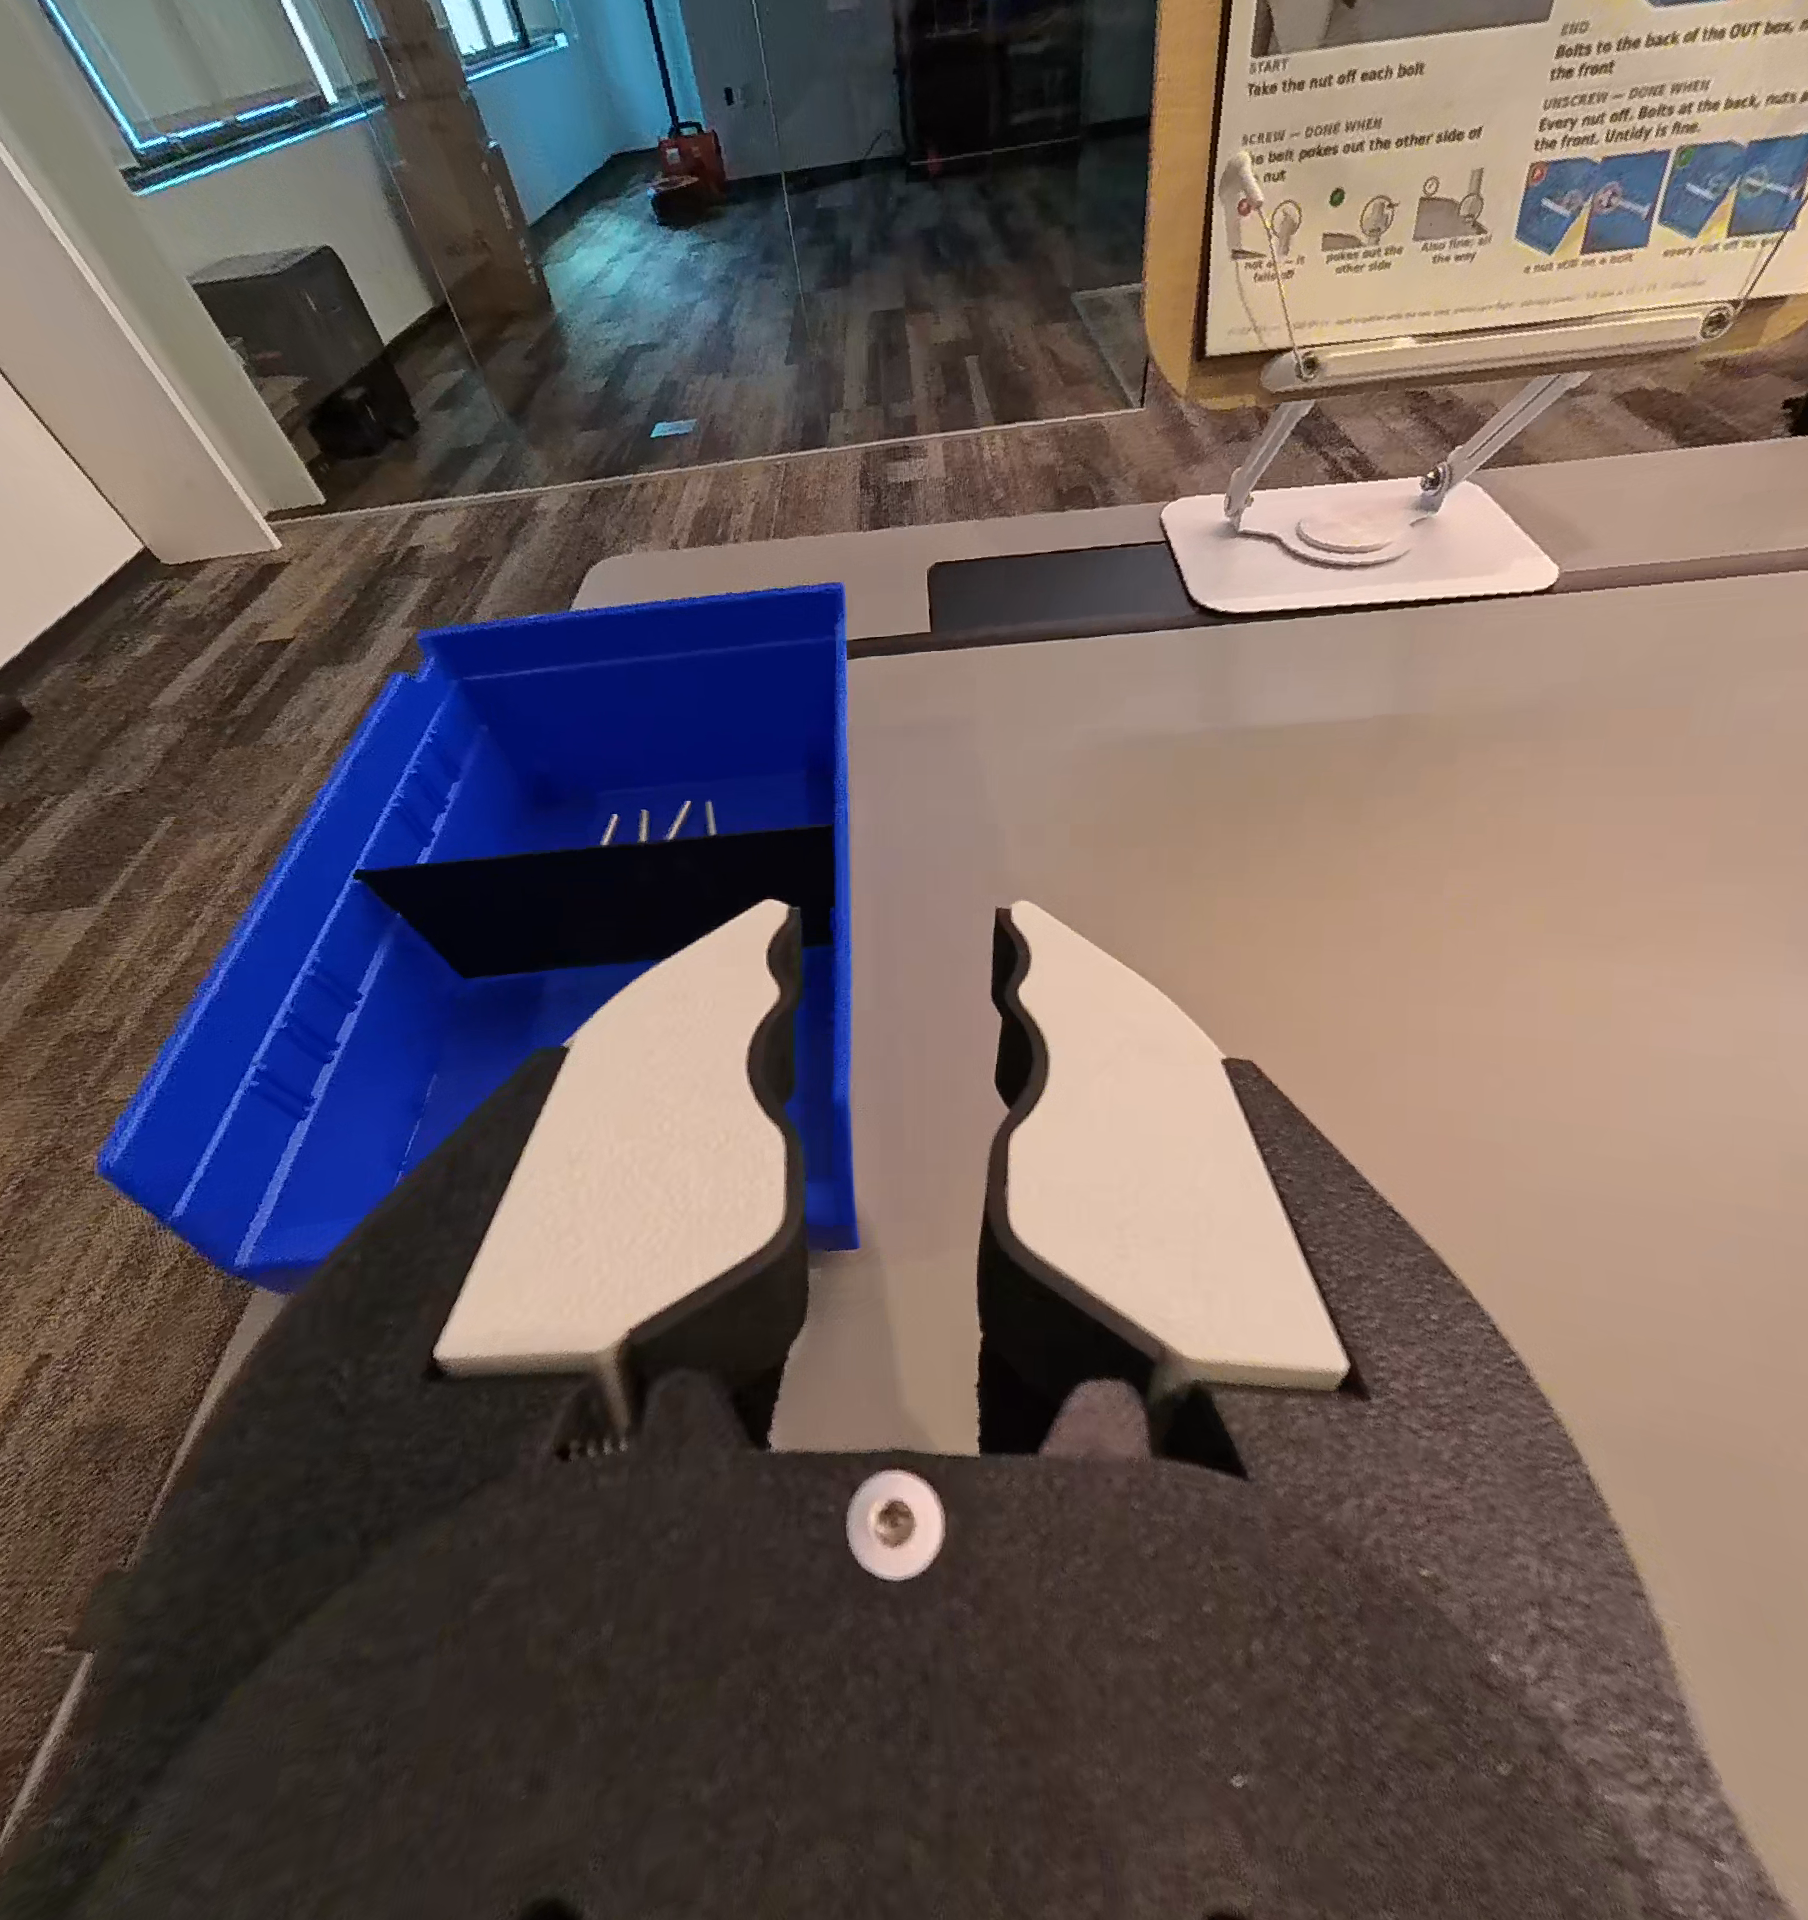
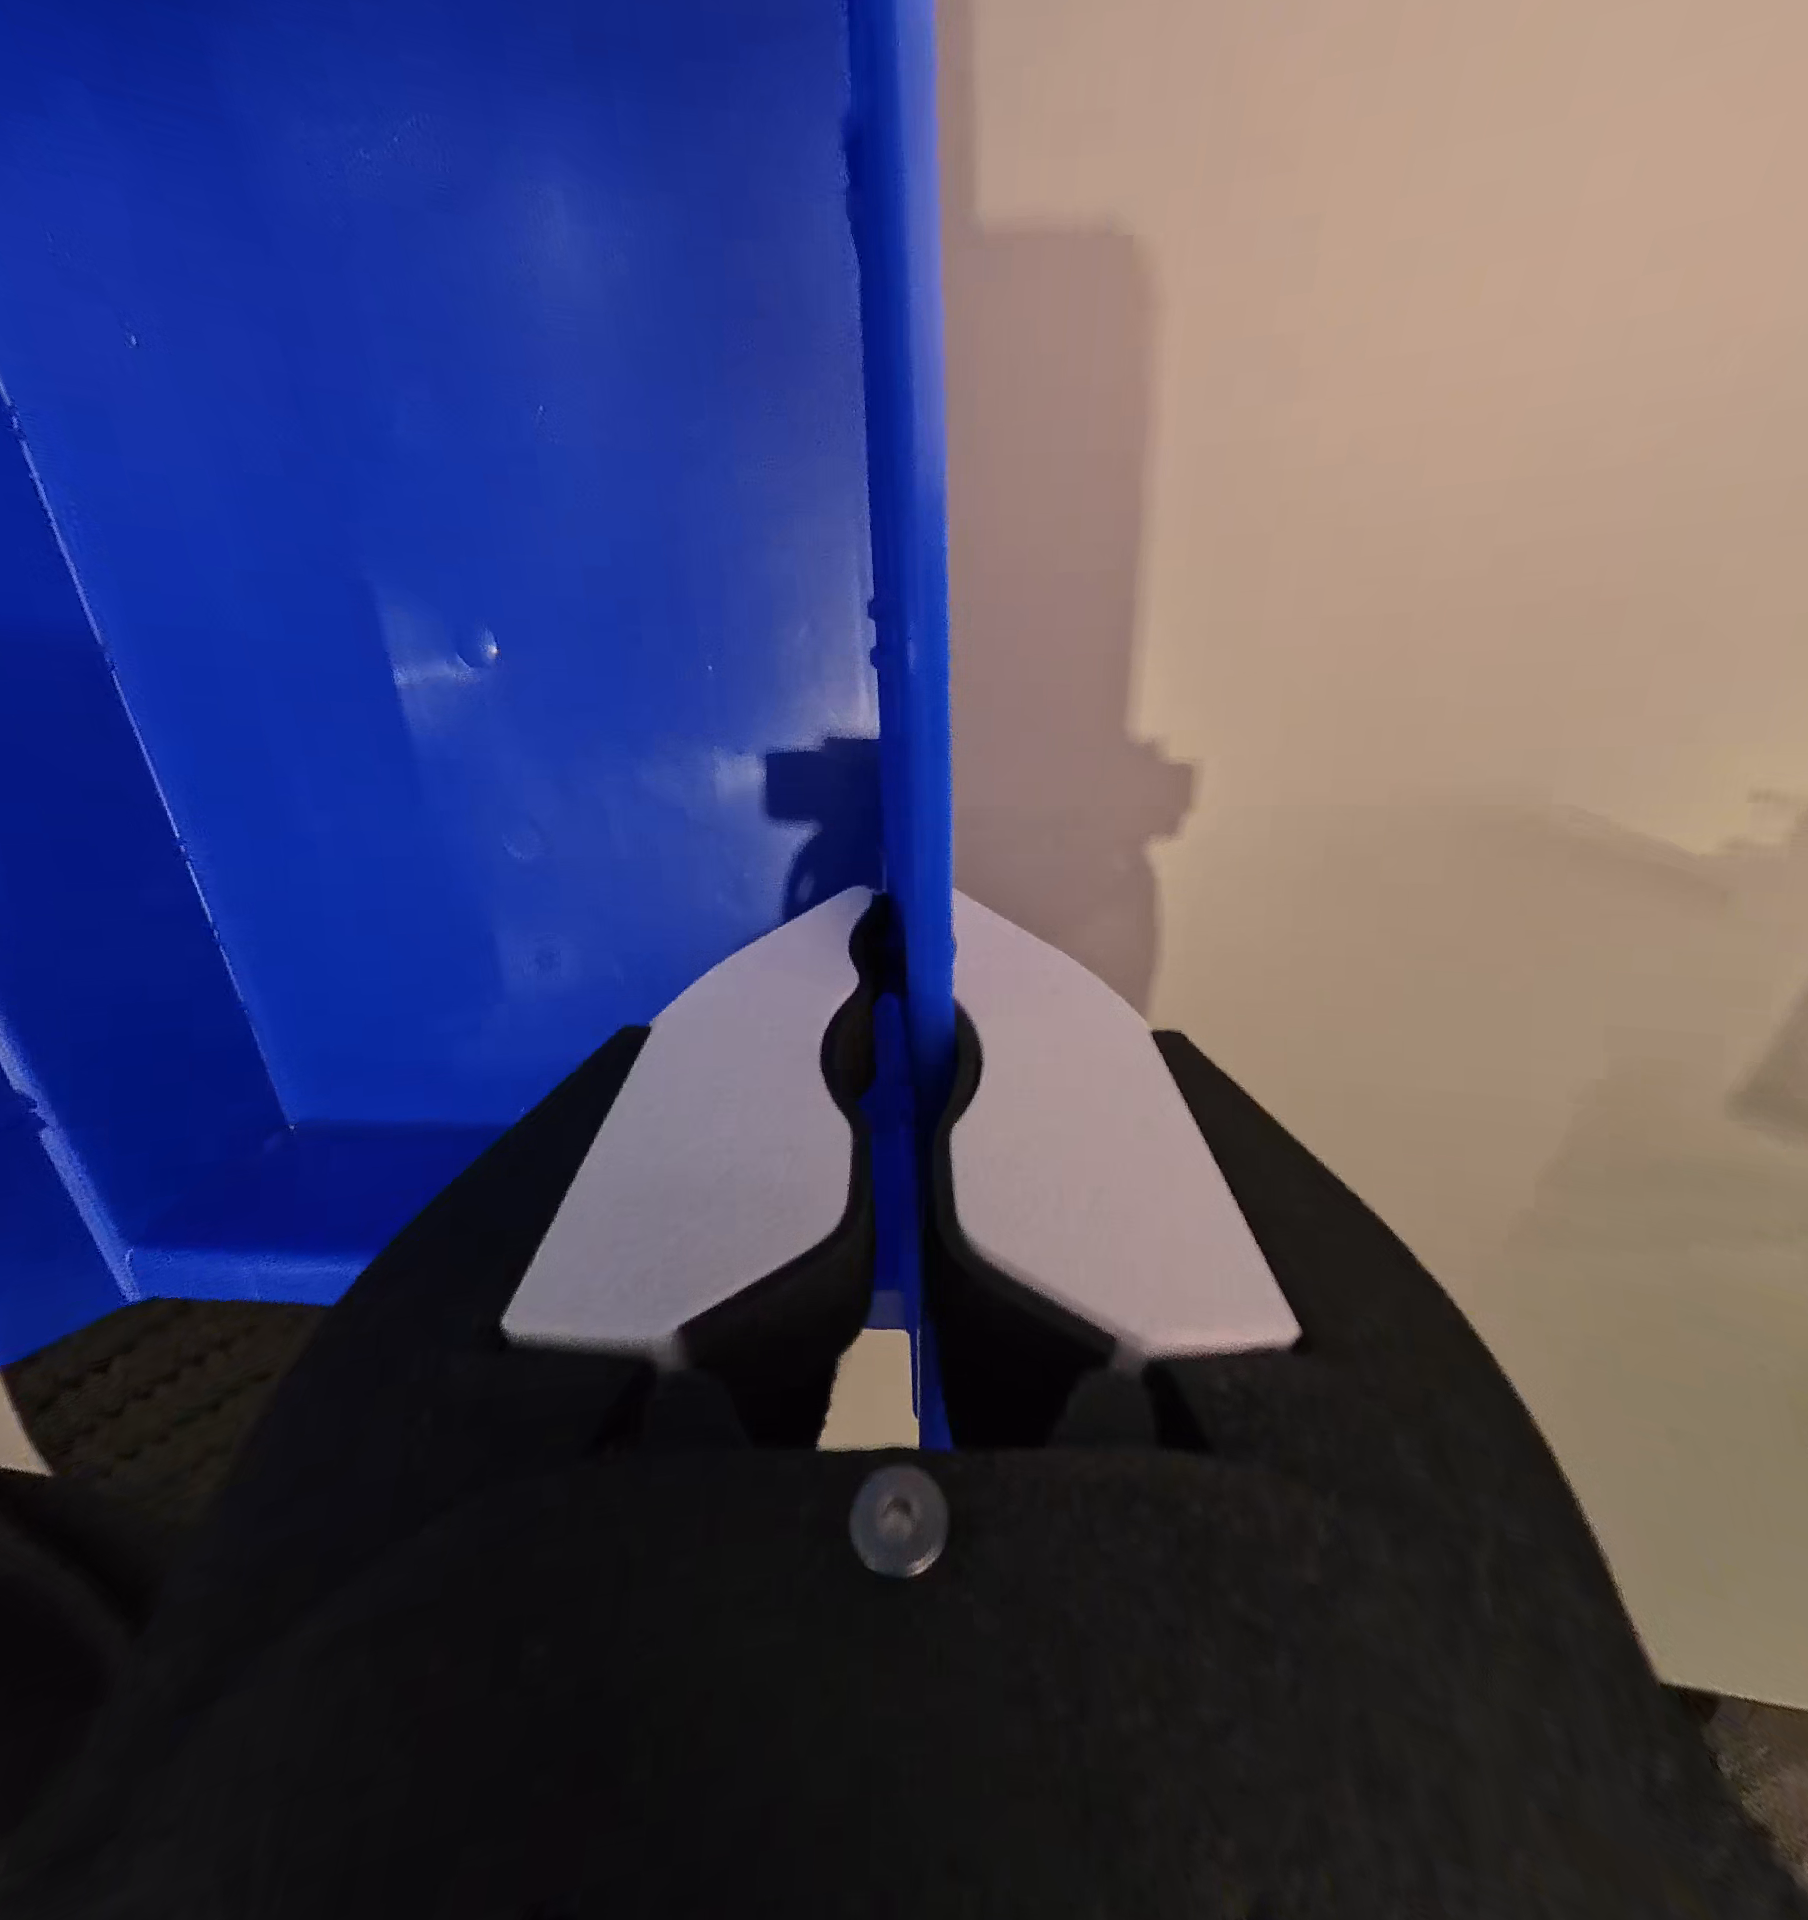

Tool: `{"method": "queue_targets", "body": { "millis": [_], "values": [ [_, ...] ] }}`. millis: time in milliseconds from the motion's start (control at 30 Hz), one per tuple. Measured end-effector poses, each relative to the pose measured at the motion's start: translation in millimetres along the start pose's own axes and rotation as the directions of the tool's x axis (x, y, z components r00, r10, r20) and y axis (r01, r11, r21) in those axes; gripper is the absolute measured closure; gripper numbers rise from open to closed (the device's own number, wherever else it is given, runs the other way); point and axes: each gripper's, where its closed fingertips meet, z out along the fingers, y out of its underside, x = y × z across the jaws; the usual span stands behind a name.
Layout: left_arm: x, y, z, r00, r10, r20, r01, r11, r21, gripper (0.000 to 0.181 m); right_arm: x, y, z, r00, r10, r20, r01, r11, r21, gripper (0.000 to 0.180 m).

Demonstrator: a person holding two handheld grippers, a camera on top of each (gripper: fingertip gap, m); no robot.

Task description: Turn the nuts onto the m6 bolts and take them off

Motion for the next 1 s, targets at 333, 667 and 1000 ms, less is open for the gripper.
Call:
{"method": "queue_targets", "body": {
  "millis": [333,667,1000],
  "values": [
    [25.9,-11.8,7.2,0.998,0.060,-0.009,-0.060,0.998,-0.024,0.146,88.8,49.0,-18.0,0.995,0.097,-0.026,-0.097,0.995,-0.001,0.175],
    [42.8,-7.4,14.8,0.998,0.060,-0.035,-0.062,0.997,-0.046,0.144,111.0,65.8,-23.2,0.994,0.104,-0.041,-0.104,0.995,0.011,0.175],
    [28.1,15.9,3.8,1.000,0.014,0.003,-0.014,0.997,-0.073,0.136,119.7,64.7,-25.0,0.989,0.078,-0.129,-0.053,0.981,0.188,0.147]
  ]
}}
